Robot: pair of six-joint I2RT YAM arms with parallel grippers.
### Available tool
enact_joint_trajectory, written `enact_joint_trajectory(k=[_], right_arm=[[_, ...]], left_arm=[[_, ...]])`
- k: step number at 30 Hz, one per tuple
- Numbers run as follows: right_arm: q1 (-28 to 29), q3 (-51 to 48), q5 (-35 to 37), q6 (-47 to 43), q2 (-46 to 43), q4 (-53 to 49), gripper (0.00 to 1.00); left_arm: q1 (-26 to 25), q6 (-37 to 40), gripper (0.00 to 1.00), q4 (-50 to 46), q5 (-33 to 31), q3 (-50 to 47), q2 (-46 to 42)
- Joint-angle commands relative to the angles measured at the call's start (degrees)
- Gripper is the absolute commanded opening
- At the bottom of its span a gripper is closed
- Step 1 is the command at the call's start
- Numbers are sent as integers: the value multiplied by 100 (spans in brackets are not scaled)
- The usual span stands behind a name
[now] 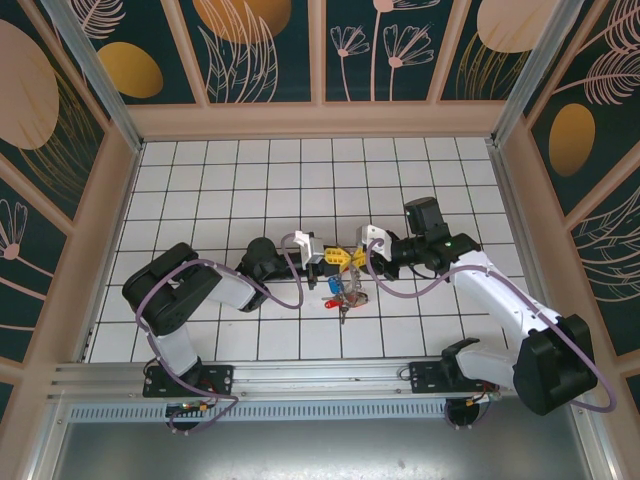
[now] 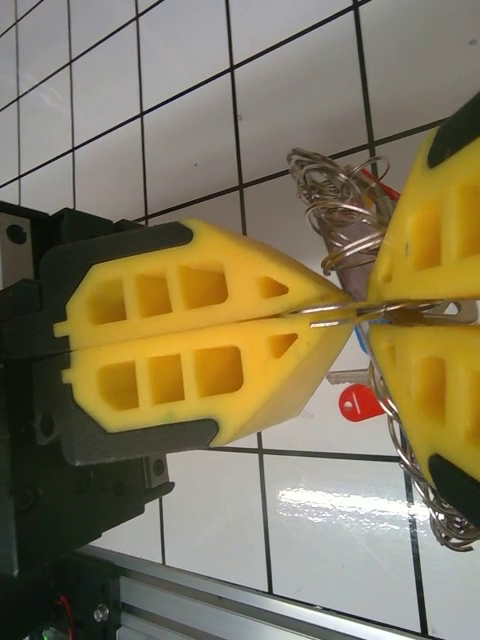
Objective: Put the keys on the keyring
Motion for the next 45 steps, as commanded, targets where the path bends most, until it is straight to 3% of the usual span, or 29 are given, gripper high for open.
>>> enact_joint_trajectory(k=[1, 4, 6, 12, 15, 19, 26, 29, 32, 36, 45], right_arm=[[43, 163, -455, -185, 60, 174, 15], [44, 186, -503, -227, 80, 136, 13], [43, 203, -457, -237, 85, 121, 1], [47, 312, -26, -287, 92, -65, 0], [87, 475, 332, -325, 88, -316, 0], [163, 741, 768, -350, 142, -661, 0], [474, 1025, 1435, -309, 311, -849, 0], [527, 1044, 1481, -299, 297, -795, 0], [427, 859, 1147, -273, 96, -553, 0], [-38, 424, 177, -239, -250, -202, 15], [-289, 224, -437, -252, -227, -316, 15]], left_arm=[[-11, -87, 0, 464, 139, 42, 59], [-11, -80, 0, 471, 131, 29, 57], [-11, -82, 0, 486, 121, 15, 44], [-10, 63, 6, 148, 63, -27, -113], [-9, 594, 14, -1004, 266, 135, -341], [-11, 1569, 16, -3379, 200, 695, -784], [-10, 2210, 14, -5016, 93, 1319, -913], [-10, 2099, 0, -4999, 103, 1383, -880], [-11, 1769, 0, -4418, 130, 1196, -939], [24, 972, 0, -2923, 517, 752, -980], [24, 269, 0, -1321, 620, 429, -772]])
